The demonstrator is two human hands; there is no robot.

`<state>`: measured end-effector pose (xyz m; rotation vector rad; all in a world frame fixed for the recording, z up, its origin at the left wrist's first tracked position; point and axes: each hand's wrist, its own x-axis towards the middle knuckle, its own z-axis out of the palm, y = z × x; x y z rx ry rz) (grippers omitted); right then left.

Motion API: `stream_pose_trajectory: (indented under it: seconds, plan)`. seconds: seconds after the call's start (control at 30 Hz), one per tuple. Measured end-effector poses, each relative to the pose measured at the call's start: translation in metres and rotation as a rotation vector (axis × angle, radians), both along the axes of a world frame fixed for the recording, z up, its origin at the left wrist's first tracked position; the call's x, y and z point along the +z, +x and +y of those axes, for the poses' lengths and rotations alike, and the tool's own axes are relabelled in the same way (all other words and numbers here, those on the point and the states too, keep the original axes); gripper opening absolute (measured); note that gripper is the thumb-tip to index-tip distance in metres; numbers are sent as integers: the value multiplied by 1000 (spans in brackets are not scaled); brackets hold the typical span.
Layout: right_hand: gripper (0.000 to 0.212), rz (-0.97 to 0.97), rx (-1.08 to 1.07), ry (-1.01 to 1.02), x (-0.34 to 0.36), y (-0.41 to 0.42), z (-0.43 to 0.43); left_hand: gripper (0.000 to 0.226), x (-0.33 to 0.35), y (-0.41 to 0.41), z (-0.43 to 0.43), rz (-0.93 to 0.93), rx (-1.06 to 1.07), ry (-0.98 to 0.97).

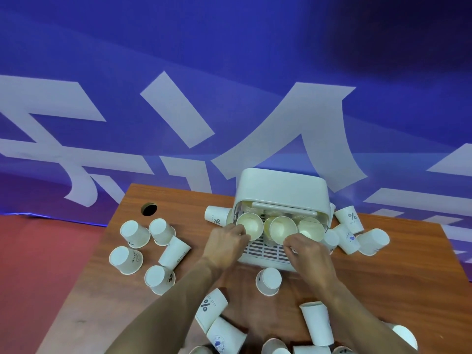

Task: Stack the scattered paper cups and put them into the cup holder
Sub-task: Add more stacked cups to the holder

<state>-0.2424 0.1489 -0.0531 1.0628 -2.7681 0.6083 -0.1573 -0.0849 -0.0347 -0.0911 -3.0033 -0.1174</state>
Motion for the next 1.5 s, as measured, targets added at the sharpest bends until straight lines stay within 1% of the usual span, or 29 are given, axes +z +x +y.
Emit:
stream_pose_trajectory:
  seconds: [0.2,0.27,0.37,0.47,0.63,0.77,0.93,1.03,1.13,1.37,1.5]
  plan:
    - [16,-70,3,41,1,4,-3,9,-10,-7,-3,-66,16,3]
    - [14,-94,-13,57,-1,5,-5,5,-15,-11,-5,-125,11,-7]
    - [12,-130,-17,74,-3,5,-10,23,-26,-16,-7,-187,-24,-33]
    - [8,-174,-14,90,-6,3,-14,26,-33,-20,-9,-193,-37,-38]
    - [3,-245,-62,99,-15,0,-18,25,-39,-26,-12,-214,-66,-47]
    - [9,-269,-54,103,-21,-1,-21,23,-40,-31,-13,-227,-100,-56]
    - [15,-311,-56,138,-24,-7,-26,26,-45,-38,-16,-251,-109,-69]
    - [12,-334,-85,110,-23,-12,-28,21,-46,-41,-17,-282,-107,-90]
    - [13,-339,-95,125,-23,-16,-30,15,-46,-43,-14,-299,-111,-120]
    - [15,-343,-103,132,-28,-16,-33,23,-53,-42,-15,-256,-91,-86]
    - [17,-342,-90,156,-30,-15,-33,29,-53,-40,-9,-237,-28,-96]
